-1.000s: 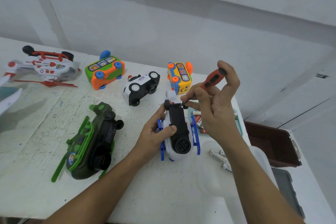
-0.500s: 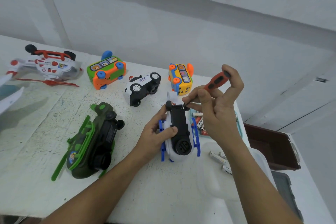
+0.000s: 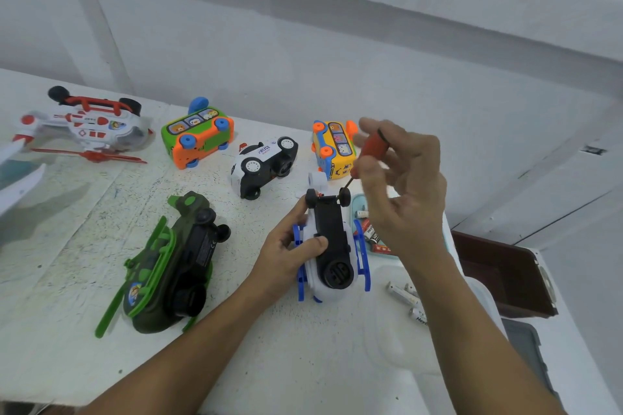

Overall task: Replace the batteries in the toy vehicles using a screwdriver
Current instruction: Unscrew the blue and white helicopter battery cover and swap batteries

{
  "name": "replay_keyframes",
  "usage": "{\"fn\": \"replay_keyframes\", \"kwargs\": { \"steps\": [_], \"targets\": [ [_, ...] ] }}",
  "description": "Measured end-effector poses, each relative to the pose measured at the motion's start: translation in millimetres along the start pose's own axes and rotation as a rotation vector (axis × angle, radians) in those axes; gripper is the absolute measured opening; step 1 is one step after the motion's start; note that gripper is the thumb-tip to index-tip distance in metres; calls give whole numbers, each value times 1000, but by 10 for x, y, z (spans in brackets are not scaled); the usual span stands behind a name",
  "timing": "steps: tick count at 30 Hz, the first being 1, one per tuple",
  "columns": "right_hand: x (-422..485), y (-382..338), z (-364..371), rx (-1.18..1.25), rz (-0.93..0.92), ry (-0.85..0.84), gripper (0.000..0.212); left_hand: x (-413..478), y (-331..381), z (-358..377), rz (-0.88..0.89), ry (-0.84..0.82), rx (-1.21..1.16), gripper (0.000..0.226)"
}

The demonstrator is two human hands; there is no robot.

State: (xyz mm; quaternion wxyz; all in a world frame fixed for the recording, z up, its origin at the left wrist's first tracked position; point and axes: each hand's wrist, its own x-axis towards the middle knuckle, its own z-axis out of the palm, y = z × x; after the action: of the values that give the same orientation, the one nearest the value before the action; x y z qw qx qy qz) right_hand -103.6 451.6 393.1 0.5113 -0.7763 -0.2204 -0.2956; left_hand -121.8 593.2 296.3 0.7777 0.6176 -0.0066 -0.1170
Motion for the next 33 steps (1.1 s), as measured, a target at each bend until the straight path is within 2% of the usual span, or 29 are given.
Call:
{"fn": "replay_keyframes", "kwargs": {
  "steps": [3,7,12,17,21,25,29,33],
  "targets": [
    [69,-59,-12,72,-20,57,23,-3,5,-2,-8,1,-4,61],
    [134,-162,6,129,17,117,41,-5,1,1,-10,0,-4,60],
    [182,-153,33,49,-37,129,44,-14,13,11,-7,13,24,59],
    [148,-128,9,-10,-112,107,11,-8,14,30,2,5,12,62],
    [157,-132,-4,-79,-174,100,18,-8,18,29,-4,6,9,60],
    [148,-120,-1,-33,-106,97,15,-5,5,9,-3,-8,4,62],
    [167,-122,9,15,-27,91,21,-10,2,14,1,-5,14,62],
    [170,-132,-14,-56,-86,87,6,3,-30,-6,-19,4,29,59]
  ]
}}
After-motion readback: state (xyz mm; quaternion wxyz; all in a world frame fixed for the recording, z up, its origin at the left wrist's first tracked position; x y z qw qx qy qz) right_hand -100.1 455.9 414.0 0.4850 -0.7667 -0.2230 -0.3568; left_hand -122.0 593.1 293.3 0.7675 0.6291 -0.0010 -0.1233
